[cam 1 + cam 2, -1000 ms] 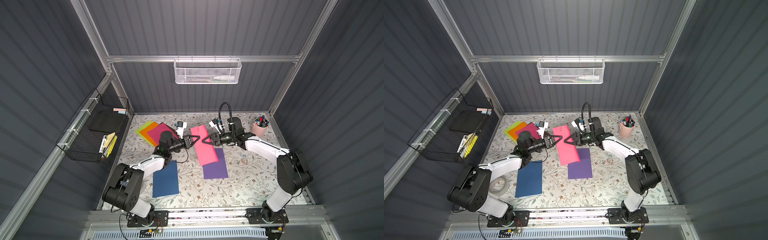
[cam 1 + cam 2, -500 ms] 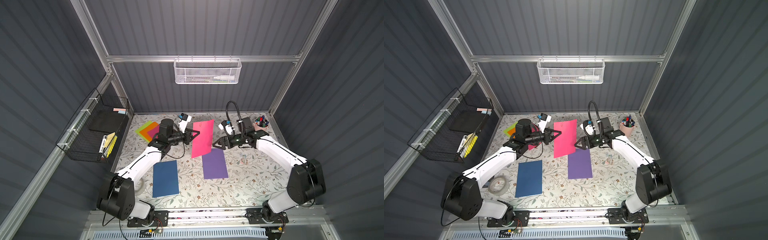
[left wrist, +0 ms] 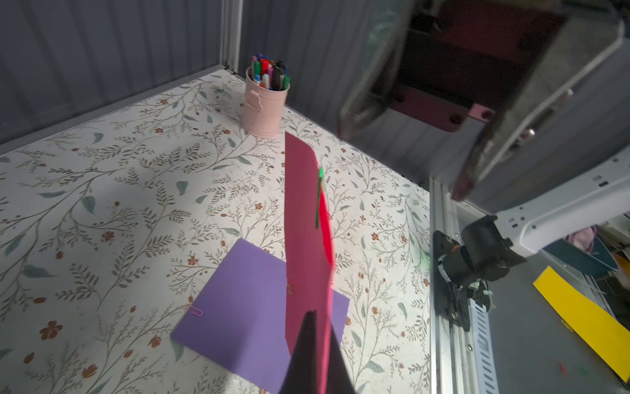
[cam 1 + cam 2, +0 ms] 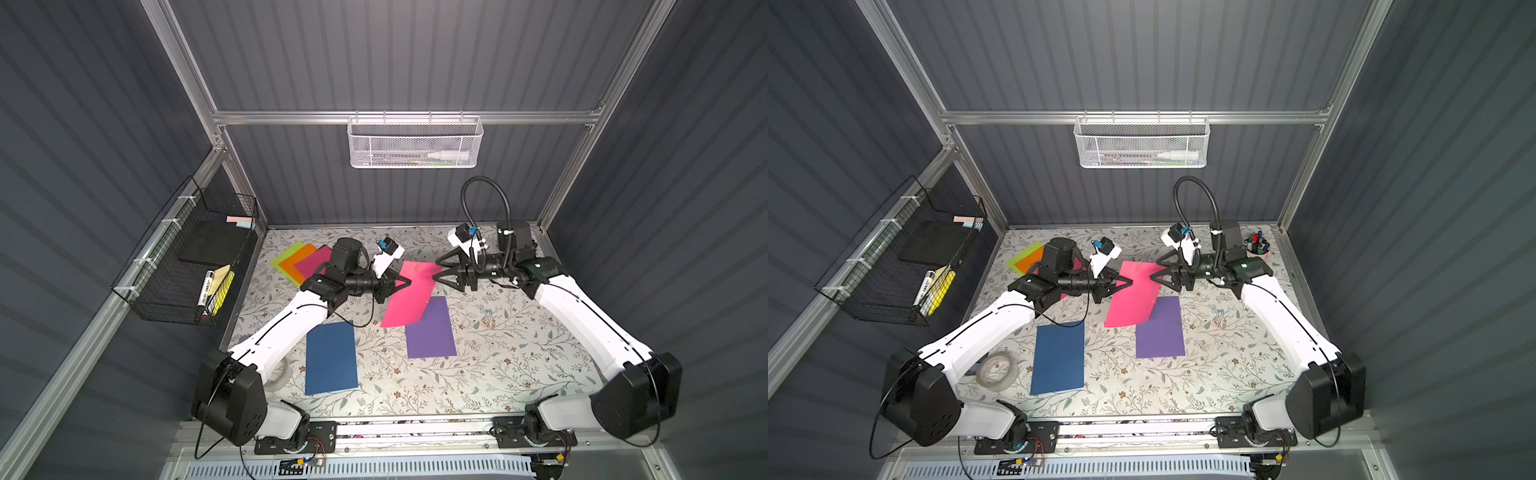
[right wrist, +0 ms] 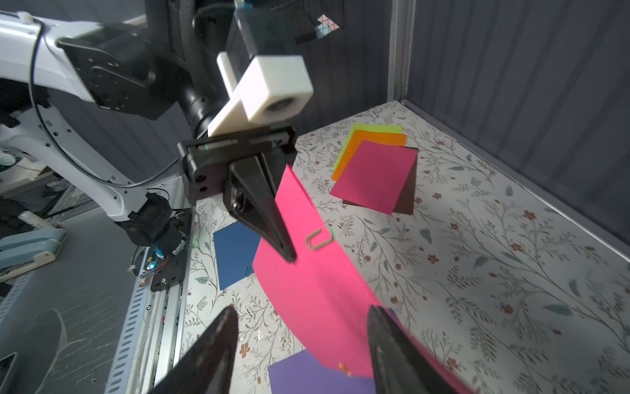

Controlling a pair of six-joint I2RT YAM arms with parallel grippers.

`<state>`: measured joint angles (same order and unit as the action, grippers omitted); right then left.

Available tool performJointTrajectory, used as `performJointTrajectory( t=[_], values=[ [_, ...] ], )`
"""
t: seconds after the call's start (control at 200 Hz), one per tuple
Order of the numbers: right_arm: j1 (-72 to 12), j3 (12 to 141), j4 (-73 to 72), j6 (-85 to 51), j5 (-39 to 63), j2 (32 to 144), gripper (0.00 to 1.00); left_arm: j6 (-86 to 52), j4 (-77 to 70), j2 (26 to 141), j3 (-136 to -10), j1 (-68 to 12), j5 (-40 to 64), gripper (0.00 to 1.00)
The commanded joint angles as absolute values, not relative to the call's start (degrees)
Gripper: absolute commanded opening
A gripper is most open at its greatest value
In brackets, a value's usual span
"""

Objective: Unclip the paperclips from the documents
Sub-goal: Pick up the document from the document, then remove the paper clip from the document.

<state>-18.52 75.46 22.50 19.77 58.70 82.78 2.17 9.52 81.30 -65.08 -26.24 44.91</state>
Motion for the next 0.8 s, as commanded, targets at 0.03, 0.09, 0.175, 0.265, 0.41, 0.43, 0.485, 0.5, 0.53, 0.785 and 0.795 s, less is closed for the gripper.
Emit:
performJointTrajectory(
  t=[0.03, 0.09, 0.175, 0.265, 0.41, 0.43, 0.485, 0.5, 0.53, 0.785, 0.795],
  values=[
    [-18.5, 80.4, 25.7, 24.7, 70.5, 86.9, 0.55, 6.5, 14.0, 81.5, -66.9, -26.5, 47.3, 0.0],
    [-18.5, 80.3, 25.5, 24.6, 71.4, 87.2, 0.54, 7.3, 15.3, 81.7, -66.9, -26.6, 47.8, 0.0],
    [-18.5, 79.1, 23.7, 24.4, 72.6, 87.2, 0.53, 8.1, 16.3, 81.8, -66.8, -26.8, 47.9, 0.0],
    [-18.6, 78.6, 22.7, 23.9, 75.0, 88.2, 0.52, 8.2, 16.0, 81.8, -66.8, -26.8, 48.8, 0.0],
    [-19.4, 79.1, 23.7, 24.1, 74.9, 90.3, 0.45, 8.9, 16.7, 82.9, -67.6, -27.1, 50.1, 0.0],
    [-19.6, 79.2, 24.0, 24.4, 74.6, 90.7, 0.44, 9.0, 16.8, 83.0, -67.7, -27.1, 50.2, 0.0],
    [-19.9, 79.6, 24.8, 24.9, 73.6, 91.5, 0.42, 9.2, 17.0, 83.2, -68.0, -27.2, 50.6, 0.0],
    [-20.0, 79.6, 24.9, 25.0, 73.4, 91.6, 0.42, 9.2, 17.0, 83.2, -68.1, -27.2, 50.7, 0.0],
    [-20.1, 79.8, 25.2, 25.2, 73.2, 92.0, 0.4, 9.3, 17.2, 83.3, -68.2, -27.2, 50.6, 0.0],
    [-20.1, 80.7, 28.8, 27.1, 74.1, 93.4, 0.25, 9.6, 17.5, 83.1, -68.1, -27.3, 50.8, 0.0],
    [-20.1, 80.7, 28.9, 27.1, 74.2, 93.3, 0.24, 9.6, 17.4, 83.1, -68.1, -27.4, 50.8, 0.0]
  ],
)
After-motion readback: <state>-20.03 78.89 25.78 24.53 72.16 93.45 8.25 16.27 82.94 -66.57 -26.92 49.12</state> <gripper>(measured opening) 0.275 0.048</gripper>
